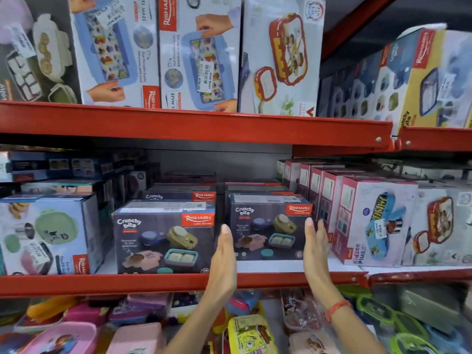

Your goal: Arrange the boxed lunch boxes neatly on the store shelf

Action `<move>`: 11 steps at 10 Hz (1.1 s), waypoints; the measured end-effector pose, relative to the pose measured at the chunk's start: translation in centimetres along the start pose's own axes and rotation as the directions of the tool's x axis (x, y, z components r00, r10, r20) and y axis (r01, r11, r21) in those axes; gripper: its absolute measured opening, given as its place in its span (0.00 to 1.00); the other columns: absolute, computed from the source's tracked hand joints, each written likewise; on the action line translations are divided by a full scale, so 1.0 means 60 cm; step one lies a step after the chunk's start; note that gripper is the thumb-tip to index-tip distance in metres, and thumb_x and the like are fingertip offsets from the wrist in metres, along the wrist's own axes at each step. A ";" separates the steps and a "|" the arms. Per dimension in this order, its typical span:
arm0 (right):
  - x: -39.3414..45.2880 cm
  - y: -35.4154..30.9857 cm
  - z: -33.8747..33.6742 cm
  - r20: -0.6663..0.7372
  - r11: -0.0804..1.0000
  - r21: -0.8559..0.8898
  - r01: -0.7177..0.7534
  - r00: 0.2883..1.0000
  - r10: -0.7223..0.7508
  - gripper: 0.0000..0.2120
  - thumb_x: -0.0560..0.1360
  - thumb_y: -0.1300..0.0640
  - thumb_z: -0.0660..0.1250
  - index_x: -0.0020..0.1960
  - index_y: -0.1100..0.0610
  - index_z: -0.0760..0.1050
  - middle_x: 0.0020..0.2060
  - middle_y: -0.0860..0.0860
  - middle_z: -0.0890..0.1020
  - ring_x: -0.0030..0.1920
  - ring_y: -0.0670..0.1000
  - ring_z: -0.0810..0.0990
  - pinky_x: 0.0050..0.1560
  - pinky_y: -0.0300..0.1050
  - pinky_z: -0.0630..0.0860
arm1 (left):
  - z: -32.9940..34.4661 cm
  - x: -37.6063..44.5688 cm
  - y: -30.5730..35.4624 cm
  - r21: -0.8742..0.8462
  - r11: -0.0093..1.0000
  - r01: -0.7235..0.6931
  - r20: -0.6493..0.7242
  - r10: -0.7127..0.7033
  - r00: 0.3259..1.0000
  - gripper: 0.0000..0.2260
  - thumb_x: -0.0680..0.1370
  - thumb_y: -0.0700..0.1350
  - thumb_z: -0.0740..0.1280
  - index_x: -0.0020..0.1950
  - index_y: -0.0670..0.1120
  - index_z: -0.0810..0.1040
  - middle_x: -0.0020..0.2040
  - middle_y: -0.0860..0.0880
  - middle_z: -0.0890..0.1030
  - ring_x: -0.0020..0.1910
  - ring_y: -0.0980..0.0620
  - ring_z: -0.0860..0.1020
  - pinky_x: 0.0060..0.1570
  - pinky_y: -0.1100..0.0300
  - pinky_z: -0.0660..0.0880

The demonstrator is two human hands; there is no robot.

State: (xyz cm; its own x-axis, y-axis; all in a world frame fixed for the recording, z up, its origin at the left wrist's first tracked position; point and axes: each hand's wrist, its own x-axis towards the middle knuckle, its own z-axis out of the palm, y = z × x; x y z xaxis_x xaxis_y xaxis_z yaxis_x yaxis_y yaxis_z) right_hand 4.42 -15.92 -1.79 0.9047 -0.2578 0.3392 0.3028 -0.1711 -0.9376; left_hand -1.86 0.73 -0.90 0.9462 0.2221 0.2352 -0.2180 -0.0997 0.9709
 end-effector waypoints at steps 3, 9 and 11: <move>0.017 0.007 -0.037 0.199 0.991 0.130 -0.036 0.980 0.010 0.38 0.71 0.33 0.50 0.77 0.49 0.53 0.77 0.46 0.59 0.76 0.47 0.55 0.76 0.49 0.52 | 0.029 0.034 -0.010 -0.087 0.994 0.068 -0.081 -0.075 0.994 0.51 0.60 0.82 0.44 0.76 0.53 0.59 0.76 0.50 0.64 0.75 0.50 0.61 0.75 0.46 0.55; -0.040 0.022 -0.071 0.205 0.995 0.051 0.088 0.974 -0.097 0.33 0.74 0.35 0.54 0.76 0.44 0.53 0.77 0.45 0.59 0.76 0.47 0.58 0.76 0.56 0.59 | 0.024 -0.033 -0.033 -0.004 0.998 -0.062 -0.204 0.060 0.977 0.41 0.68 0.77 0.45 0.73 0.56 0.64 0.73 0.51 0.70 0.72 0.52 0.67 0.73 0.46 0.61; -0.044 0.012 -0.067 0.049 0.965 -0.089 0.245 0.969 -0.241 0.31 0.76 0.35 0.54 0.75 0.46 0.57 0.74 0.50 0.62 0.73 0.46 0.58 0.74 0.52 0.59 | 0.024 -0.053 -0.022 0.167 0.975 -0.149 -0.246 0.188 0.951 0.27 0.77 0.62 0.50 0.72 0.52 0.64 0.70 0.54 0.71 0.70 0.53 0.68 0.70 0.55 0.63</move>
